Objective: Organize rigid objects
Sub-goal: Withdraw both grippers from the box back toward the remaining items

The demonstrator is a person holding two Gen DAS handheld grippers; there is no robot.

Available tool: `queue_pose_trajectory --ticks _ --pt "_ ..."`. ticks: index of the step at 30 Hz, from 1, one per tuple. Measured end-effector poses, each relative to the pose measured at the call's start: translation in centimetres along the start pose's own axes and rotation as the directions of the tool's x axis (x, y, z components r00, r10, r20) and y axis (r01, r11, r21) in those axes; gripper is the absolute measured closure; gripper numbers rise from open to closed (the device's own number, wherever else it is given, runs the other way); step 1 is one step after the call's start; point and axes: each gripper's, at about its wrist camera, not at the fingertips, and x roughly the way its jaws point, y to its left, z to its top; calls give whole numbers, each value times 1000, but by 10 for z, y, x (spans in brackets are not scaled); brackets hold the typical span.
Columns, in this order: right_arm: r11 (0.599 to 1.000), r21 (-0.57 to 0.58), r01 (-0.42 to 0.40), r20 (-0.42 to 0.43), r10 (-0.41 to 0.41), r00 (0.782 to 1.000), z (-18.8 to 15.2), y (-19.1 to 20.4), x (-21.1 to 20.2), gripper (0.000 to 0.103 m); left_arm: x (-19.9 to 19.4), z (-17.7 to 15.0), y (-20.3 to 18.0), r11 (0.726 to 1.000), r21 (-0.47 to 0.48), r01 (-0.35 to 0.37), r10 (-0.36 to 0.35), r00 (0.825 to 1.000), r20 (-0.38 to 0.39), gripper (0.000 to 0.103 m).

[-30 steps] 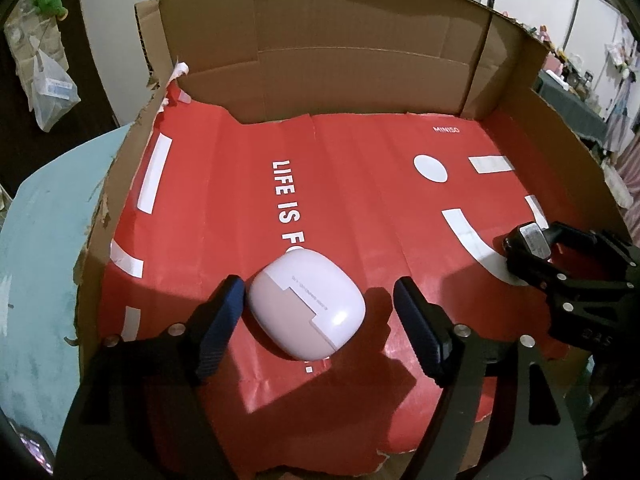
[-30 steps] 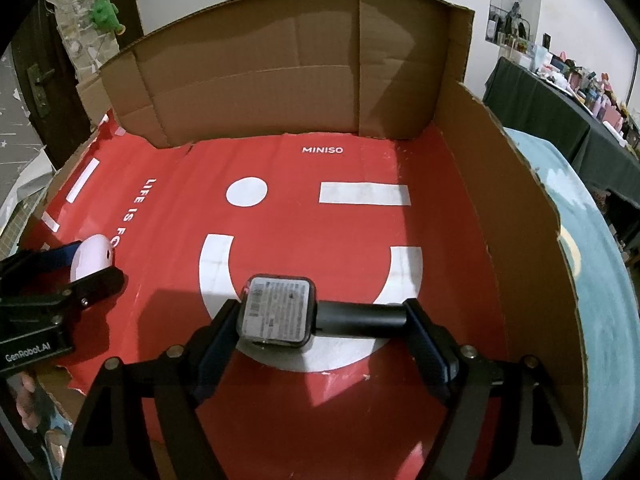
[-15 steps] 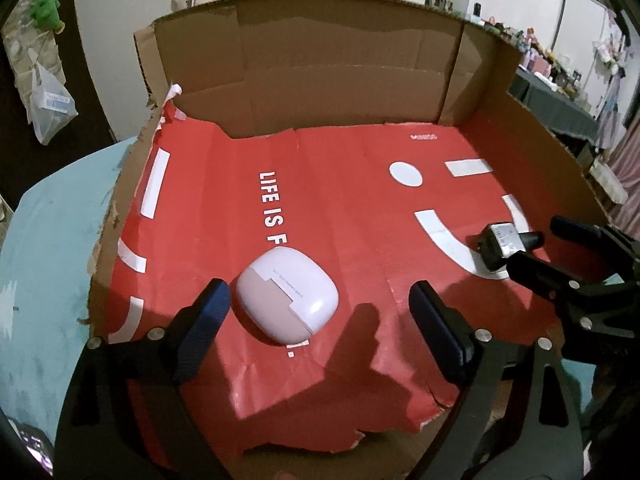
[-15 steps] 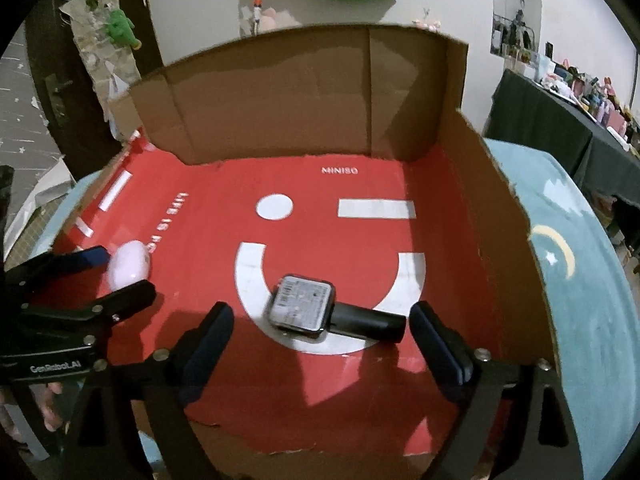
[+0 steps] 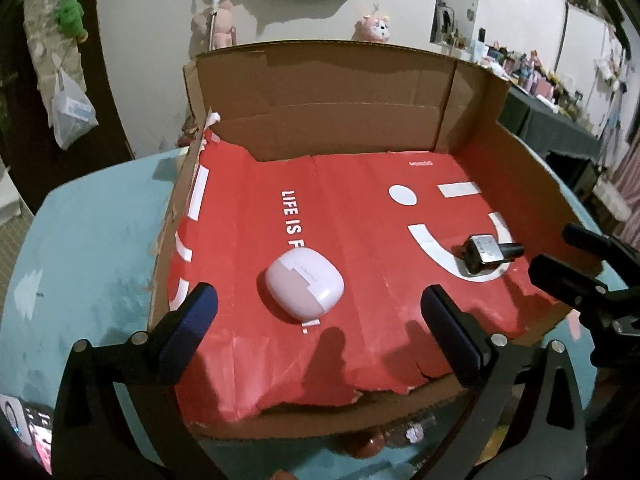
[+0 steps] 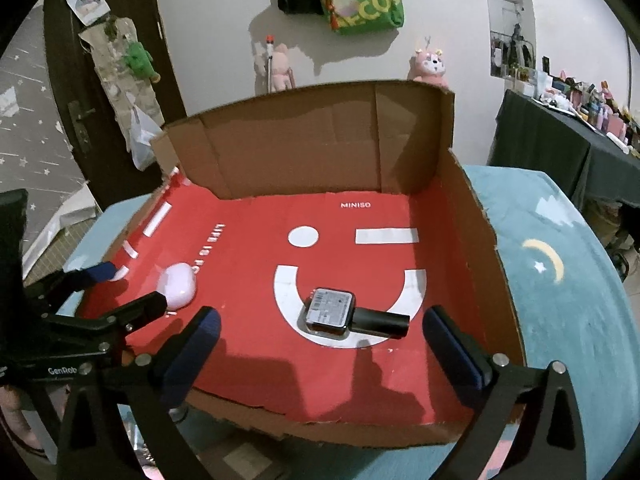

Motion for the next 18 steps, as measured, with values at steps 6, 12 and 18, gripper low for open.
queue_pose_trajectory --ticks 6,12,18 --pt "999 -10 -34 51 35 998 -5 8 -21 0 -23 -6 4 999 -47 7 -5 999 34 0" --pt "998 -24 -50 109 52 993 -11 15 -47 0 -55 -14 2 998 -49 -32 37 994 106 0" --pt "999 -33 -29 153 34 988 -18 20 -67 0 -77 -26 -6 999 -30 -28 32 990 138 0"
